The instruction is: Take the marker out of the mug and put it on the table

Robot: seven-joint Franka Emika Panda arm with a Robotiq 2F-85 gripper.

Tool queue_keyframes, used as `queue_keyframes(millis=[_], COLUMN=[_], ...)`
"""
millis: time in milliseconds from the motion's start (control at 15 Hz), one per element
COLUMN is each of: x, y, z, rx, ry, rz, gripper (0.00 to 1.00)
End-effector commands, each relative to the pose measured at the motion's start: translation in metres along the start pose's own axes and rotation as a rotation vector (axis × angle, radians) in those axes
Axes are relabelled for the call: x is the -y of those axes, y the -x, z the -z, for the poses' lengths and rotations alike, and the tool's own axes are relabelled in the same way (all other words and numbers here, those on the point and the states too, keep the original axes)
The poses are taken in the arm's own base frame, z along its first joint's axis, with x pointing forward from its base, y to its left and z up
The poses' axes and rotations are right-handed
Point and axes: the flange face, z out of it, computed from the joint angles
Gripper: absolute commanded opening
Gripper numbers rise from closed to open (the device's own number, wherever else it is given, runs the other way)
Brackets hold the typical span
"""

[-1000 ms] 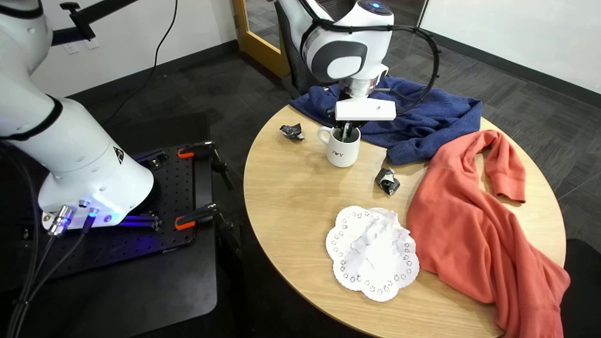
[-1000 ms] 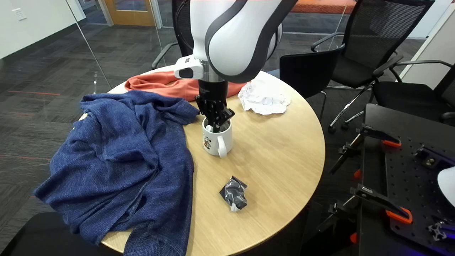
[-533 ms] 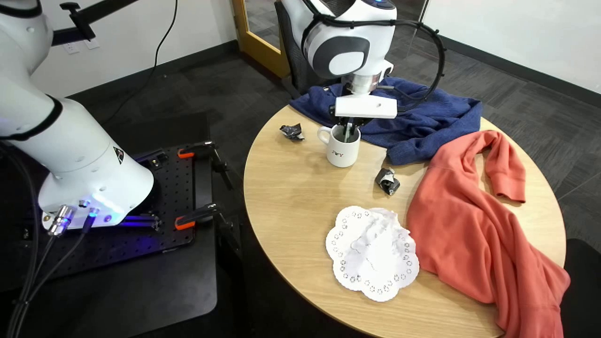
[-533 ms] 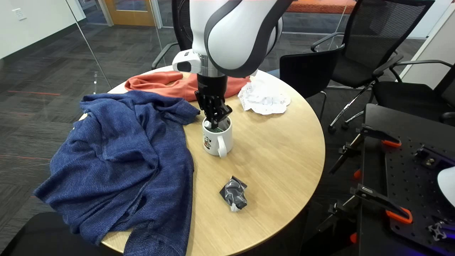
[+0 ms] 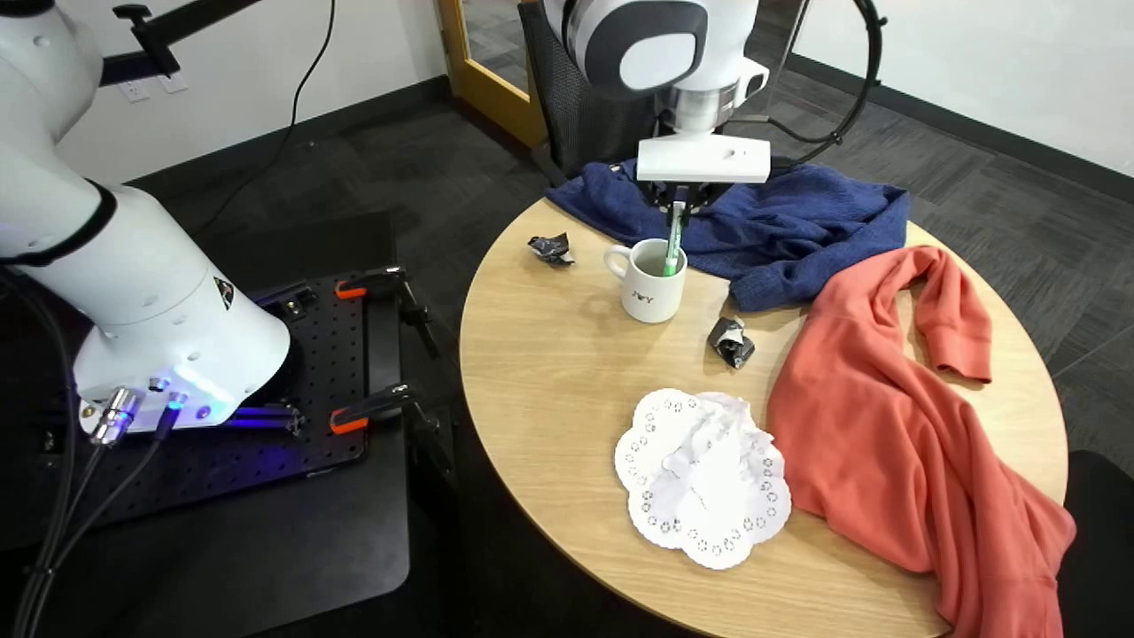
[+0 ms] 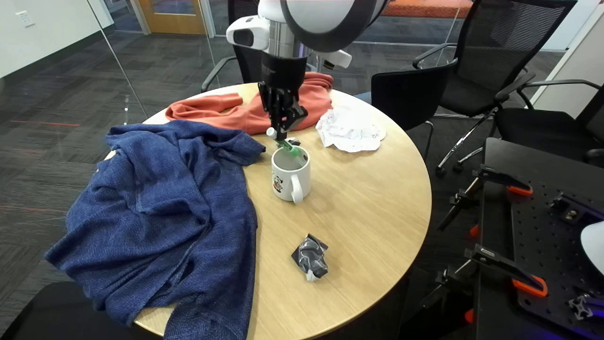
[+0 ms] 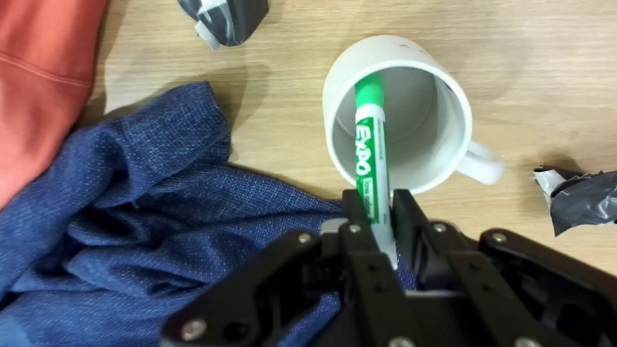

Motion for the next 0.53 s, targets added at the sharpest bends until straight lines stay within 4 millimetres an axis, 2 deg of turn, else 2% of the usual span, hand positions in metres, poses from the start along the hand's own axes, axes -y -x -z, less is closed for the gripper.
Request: queue_keyframes(millis=[0,267,467], x=[0.017,0.034,0.048], y=[0.009,0.018,0.031], z=[0.054,0.103,0.122], rx=[-0.015,0.007,0.046], ry=[0.068,0.118,0.143], rz=[-0.077,-0.189,-0.263], gripper=[0.05,0.05,0.05])
